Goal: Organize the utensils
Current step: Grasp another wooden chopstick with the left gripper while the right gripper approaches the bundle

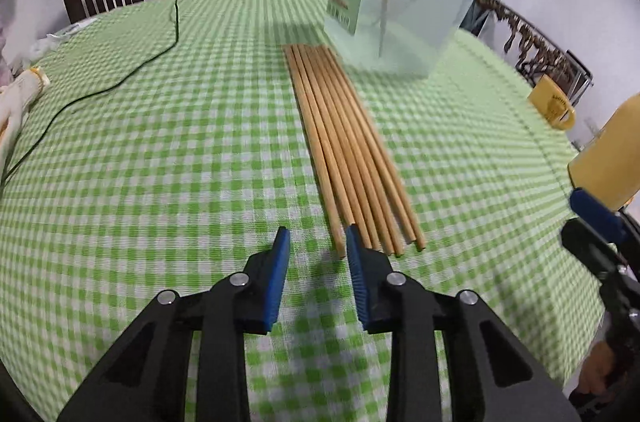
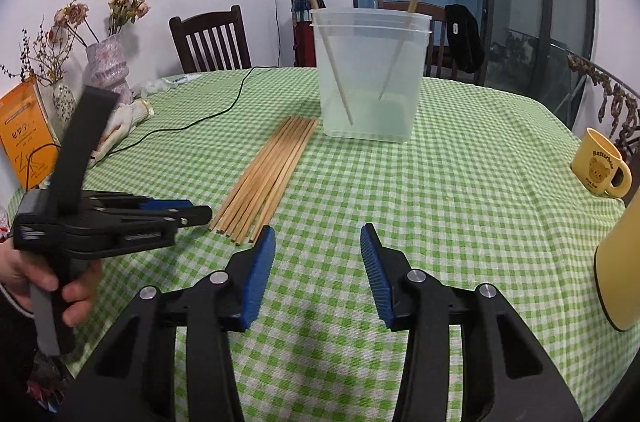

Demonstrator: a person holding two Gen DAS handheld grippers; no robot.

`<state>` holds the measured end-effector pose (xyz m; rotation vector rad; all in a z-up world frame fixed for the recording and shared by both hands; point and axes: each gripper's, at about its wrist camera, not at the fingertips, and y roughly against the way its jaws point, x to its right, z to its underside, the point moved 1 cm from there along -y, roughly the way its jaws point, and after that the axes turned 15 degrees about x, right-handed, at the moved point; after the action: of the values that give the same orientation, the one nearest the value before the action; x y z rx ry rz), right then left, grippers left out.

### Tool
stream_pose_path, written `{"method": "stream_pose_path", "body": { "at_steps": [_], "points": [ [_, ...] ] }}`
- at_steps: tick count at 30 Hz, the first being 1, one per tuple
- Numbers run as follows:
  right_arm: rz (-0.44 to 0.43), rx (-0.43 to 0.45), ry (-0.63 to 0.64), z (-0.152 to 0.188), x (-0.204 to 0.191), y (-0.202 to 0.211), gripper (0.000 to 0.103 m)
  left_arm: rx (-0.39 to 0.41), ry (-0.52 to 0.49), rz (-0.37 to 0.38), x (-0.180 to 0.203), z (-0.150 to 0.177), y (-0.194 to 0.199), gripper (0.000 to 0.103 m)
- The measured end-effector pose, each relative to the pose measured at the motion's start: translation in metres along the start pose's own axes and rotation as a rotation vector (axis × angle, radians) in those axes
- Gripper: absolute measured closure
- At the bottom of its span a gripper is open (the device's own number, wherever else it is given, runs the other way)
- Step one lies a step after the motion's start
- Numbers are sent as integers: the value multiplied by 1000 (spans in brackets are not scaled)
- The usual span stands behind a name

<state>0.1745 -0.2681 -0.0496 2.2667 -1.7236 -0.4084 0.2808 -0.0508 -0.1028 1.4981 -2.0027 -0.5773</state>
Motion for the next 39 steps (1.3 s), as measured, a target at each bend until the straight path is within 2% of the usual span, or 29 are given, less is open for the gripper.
{"method": "stream_pose_path", "body": {
  "at_steps": [4,5,14,15,16,19,21,25,28,31,34,37,39],
  "points": [
    [14,3,-18,3,9,2,59,-3,-35,-17,8,-4,-10,79],
    [18,3,-26,3,11,3,59,-4,-65,-39,11,-4,-13,84],
    [12,14,-42,5,14,6,59,-29,-124,-77,18,-11,-22,86],
    [10,17,-42,5,13,8,59,-29,-131,-82,19,-12,-24,100],
    [6,23,-41,4,11,10,59,-28,-139,-90,20,-12,-25,99],
    [4,39,-29,4,11,17,59,-9,-99,-82,12,-8,-16,100],
    [9,44,-28,4,14,19,59,24,-97,-31,8,-5,-2,100],
    [13,40,-41,3,20,17,59,75,-107,10,-10,0,31,101],
    [-45,32,-72,0,14,11,59,90,-89,20,-23,3,49,101],
    [-153,10,-103,-6,1,-3,59,87,-70,12,-31,9,56,101],
    [-219,-30,-45,-18,-23,-35,59,59,-42,-13,-41,19,51,101],
    [-282,-89,-50,-31,-36,-70,59,53,-31,-22,-50,24,50,101],
    [-304,-144,-47,-41,-46,-98,64,56,-31,-25,-52,23,49,101]
  ]
}}
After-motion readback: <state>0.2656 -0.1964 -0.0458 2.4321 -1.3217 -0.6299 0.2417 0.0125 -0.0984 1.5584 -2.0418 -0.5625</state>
